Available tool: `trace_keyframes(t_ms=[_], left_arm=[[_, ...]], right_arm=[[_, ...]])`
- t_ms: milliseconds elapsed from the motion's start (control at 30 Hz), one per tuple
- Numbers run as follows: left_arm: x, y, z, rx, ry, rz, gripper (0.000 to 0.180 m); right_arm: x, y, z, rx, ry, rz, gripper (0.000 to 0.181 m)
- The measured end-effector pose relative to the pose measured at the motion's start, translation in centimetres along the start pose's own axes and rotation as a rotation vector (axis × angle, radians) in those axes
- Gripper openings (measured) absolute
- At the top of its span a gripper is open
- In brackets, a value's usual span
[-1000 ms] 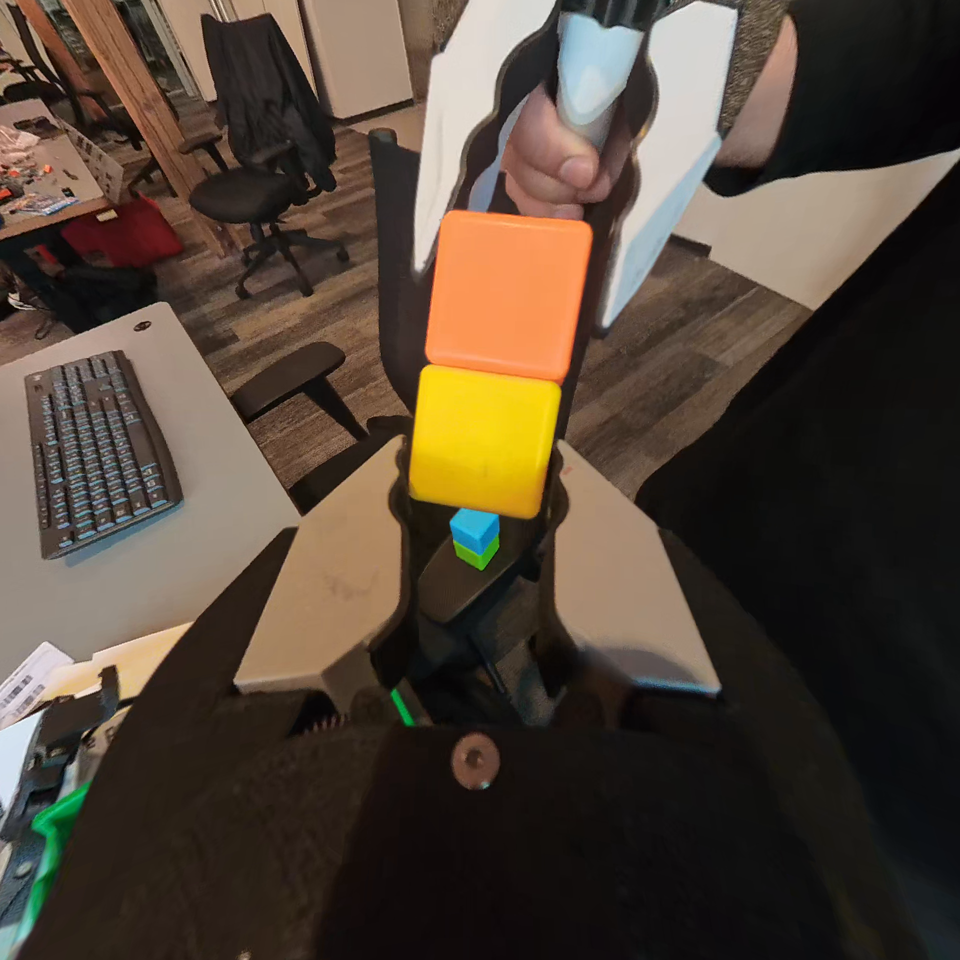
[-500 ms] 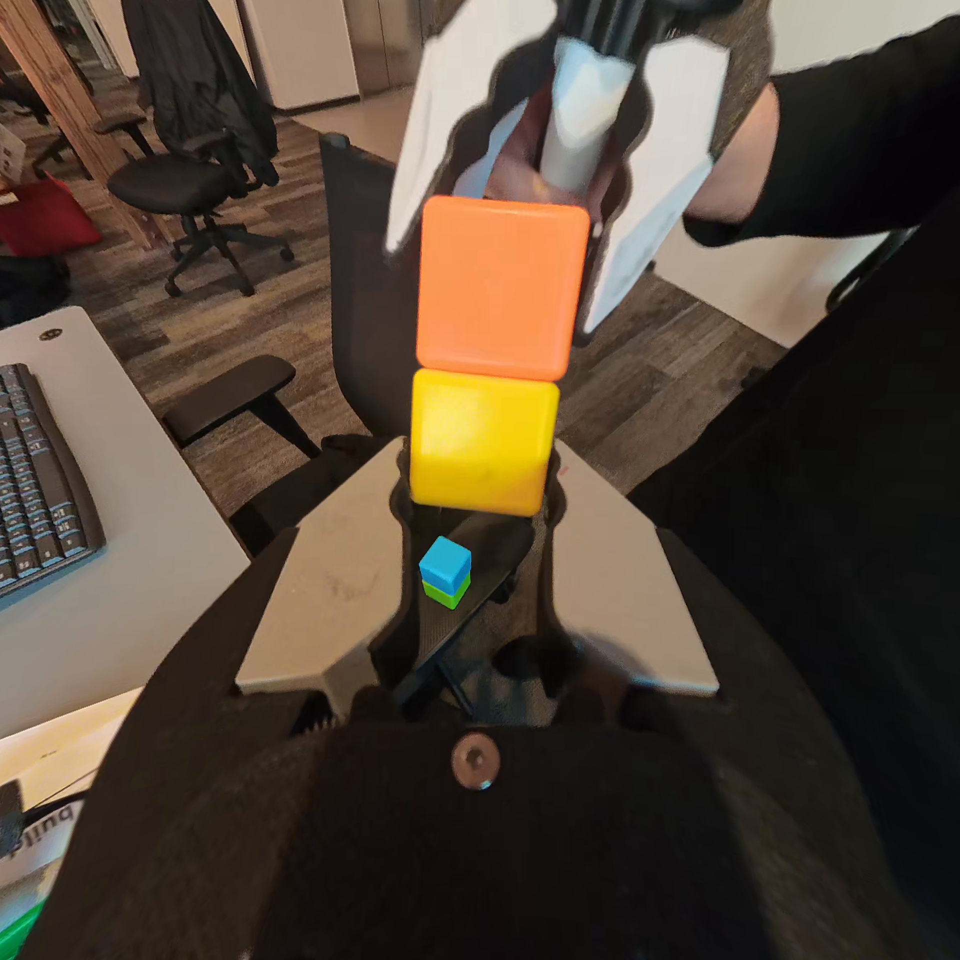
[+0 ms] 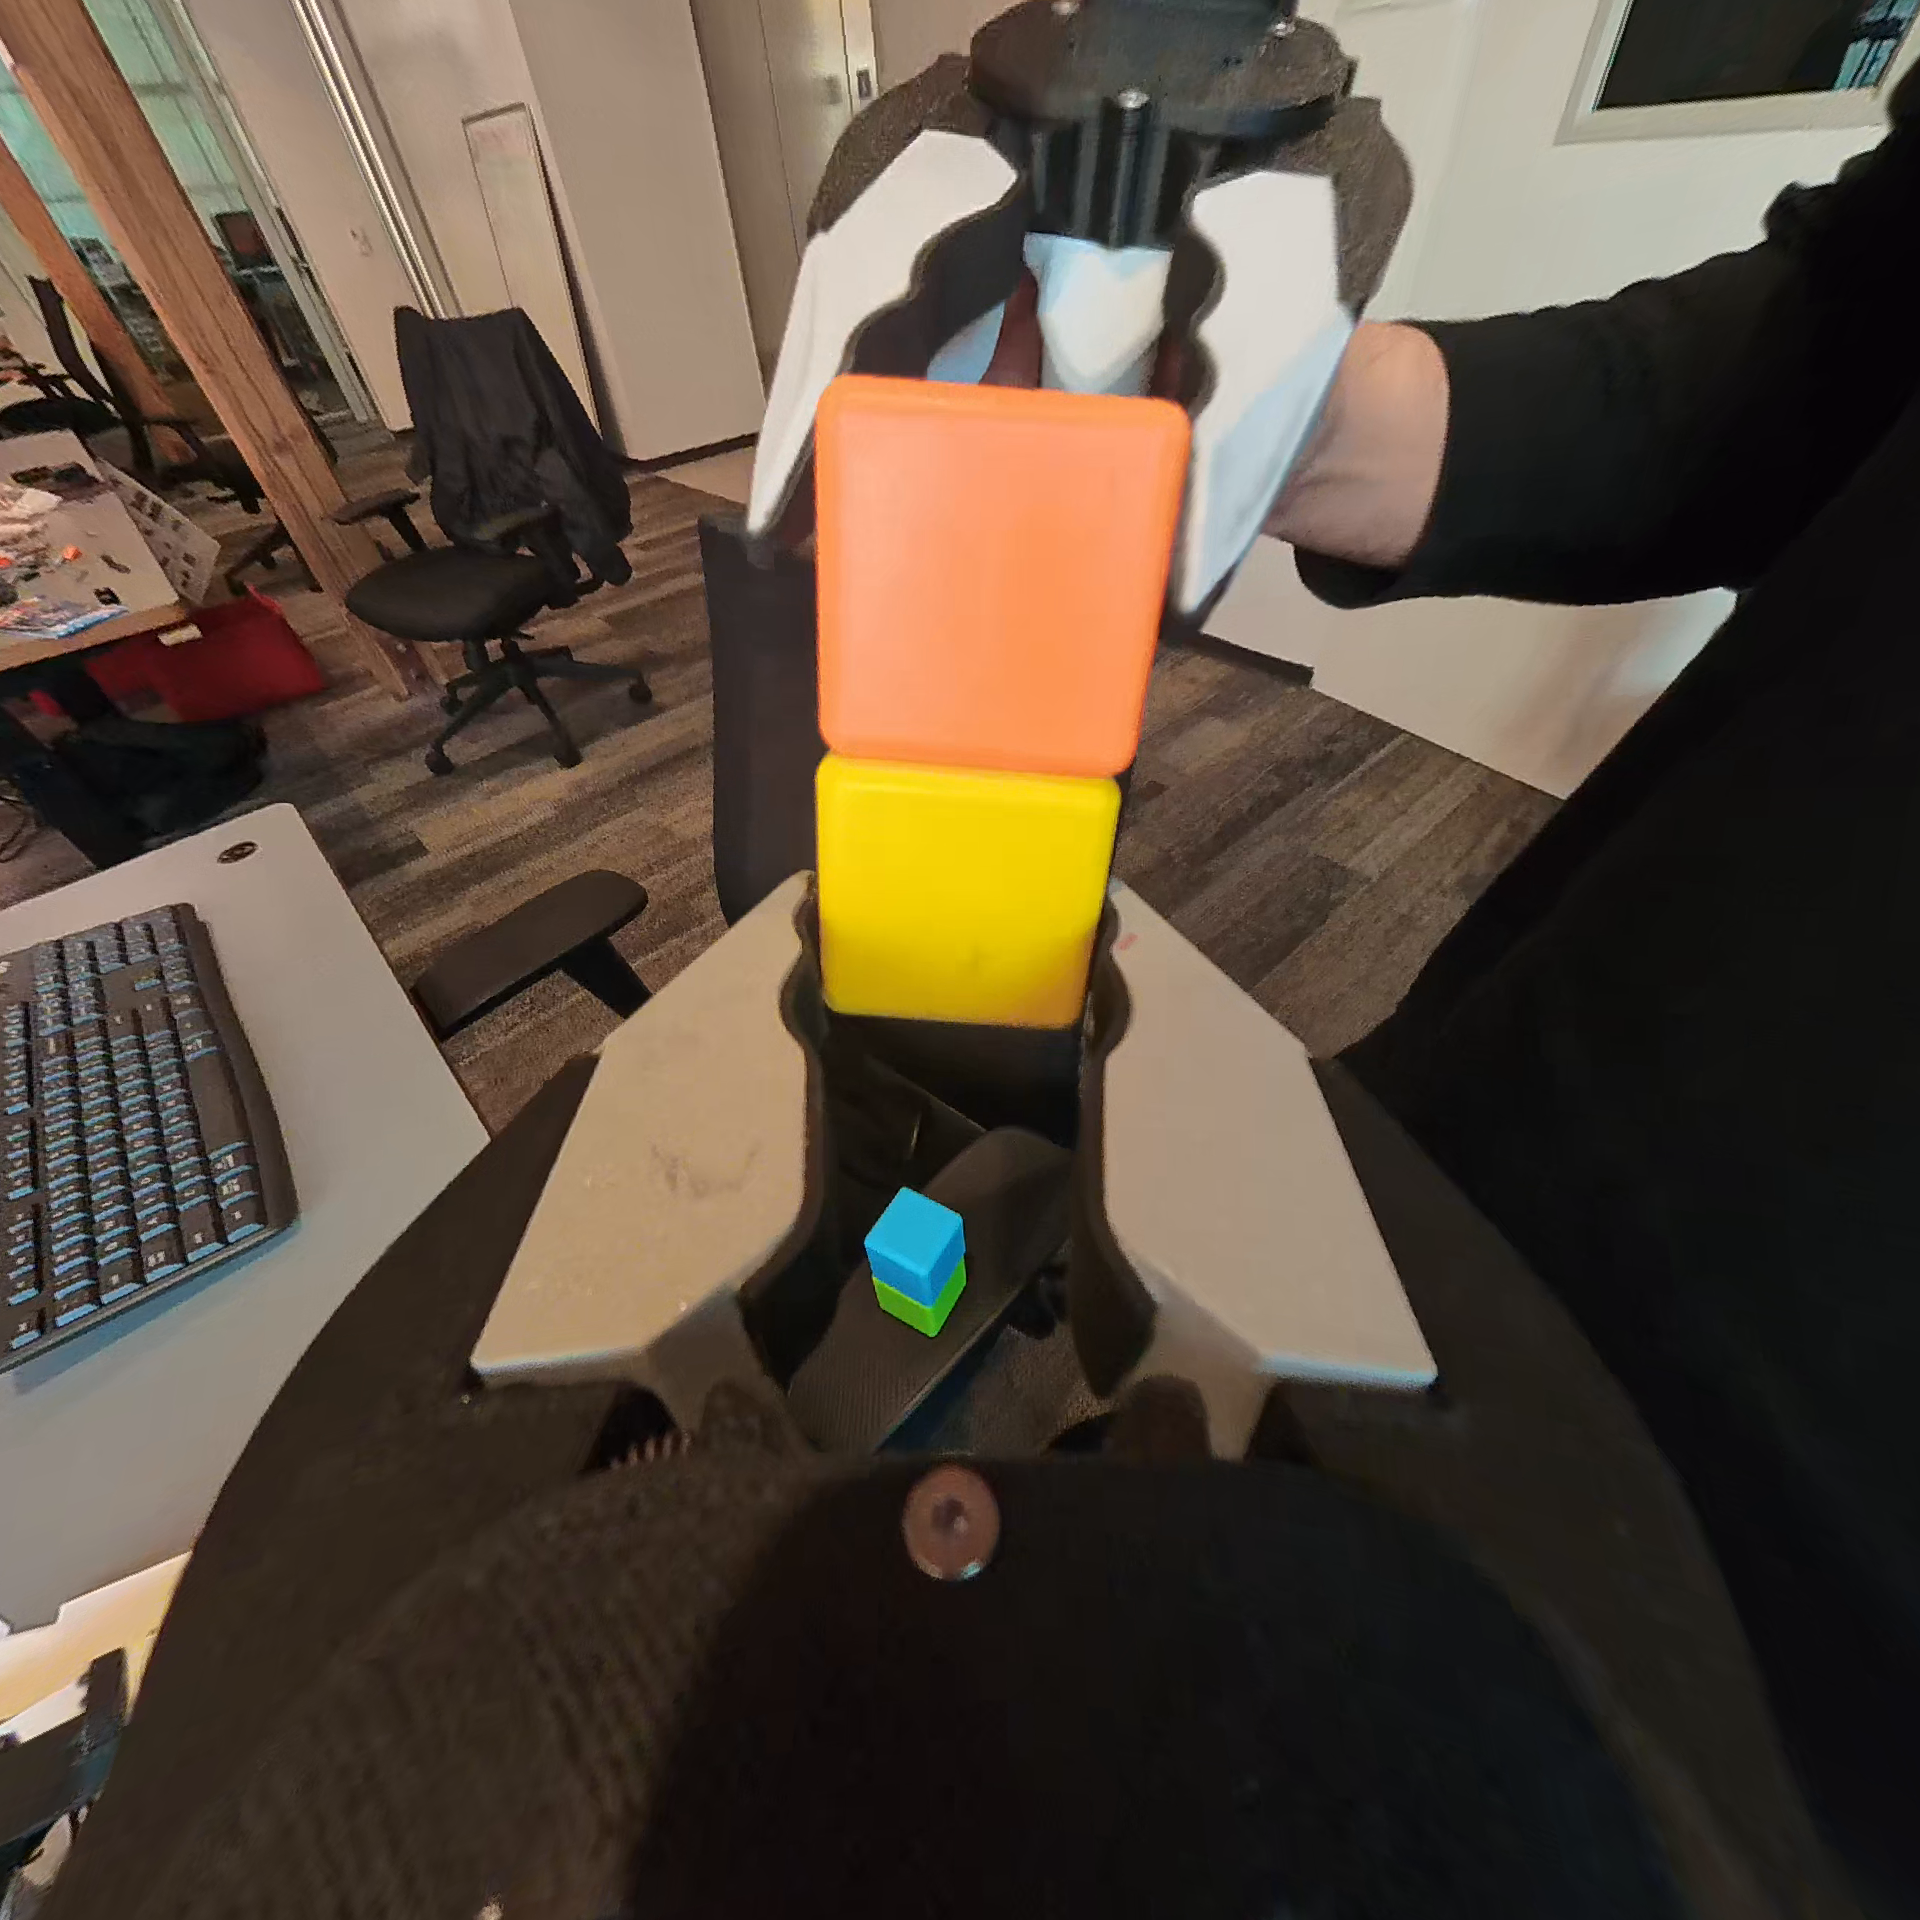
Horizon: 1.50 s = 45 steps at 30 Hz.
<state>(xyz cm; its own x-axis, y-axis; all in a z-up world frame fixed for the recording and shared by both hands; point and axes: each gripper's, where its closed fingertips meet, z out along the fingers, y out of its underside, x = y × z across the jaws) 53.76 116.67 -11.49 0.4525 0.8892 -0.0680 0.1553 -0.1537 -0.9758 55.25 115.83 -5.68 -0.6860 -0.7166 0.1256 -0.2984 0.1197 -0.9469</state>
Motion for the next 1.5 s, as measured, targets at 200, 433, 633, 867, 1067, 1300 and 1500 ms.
trace_keyframes(t_ms=[200,433,633,867,1067,1300,1500], left_arm=[[0.2,0.1,-0.1,-0.024,-0.010,0.020,0.049],[0.0,2.1,0.8,-0.166,-0.006,0.005,0.049],[-1.1,4.9,1.9,-0.194,-0.011,-0.151,0.061],[-0.1,11.9,0.6,-0.336,0.001,-0.319,0.061],[1.4,14.7,0.4,-0.346,0.038,-0.464,0.054],[2.5,16.0,1.1,-0.354,0.030,-0.485,0.052],[2.8,16.8,0.5,-0.375,0.008,-0.505,0.050]], right_arm=[[-0.7,-0.1,1.1,-0.028,0.001,-0.057,0.051],[-0.5,1.8,1.3,-0.122,0.002,-0.055,0.051],[1.1,6.1,0.3,-0.199,0.049,0.051,0.050],[4.0,15.2,-1.7,-0.341,0.167,0.246,0.050],[5.6,23.4,-0.6,-0.440,0.232,0.313,0.050],[5.8,28.9,2.4,-0.381,0.234,0.335,0.050],[5.3,32.2,3.3,-0.382,0.226,0.337,0.050]])
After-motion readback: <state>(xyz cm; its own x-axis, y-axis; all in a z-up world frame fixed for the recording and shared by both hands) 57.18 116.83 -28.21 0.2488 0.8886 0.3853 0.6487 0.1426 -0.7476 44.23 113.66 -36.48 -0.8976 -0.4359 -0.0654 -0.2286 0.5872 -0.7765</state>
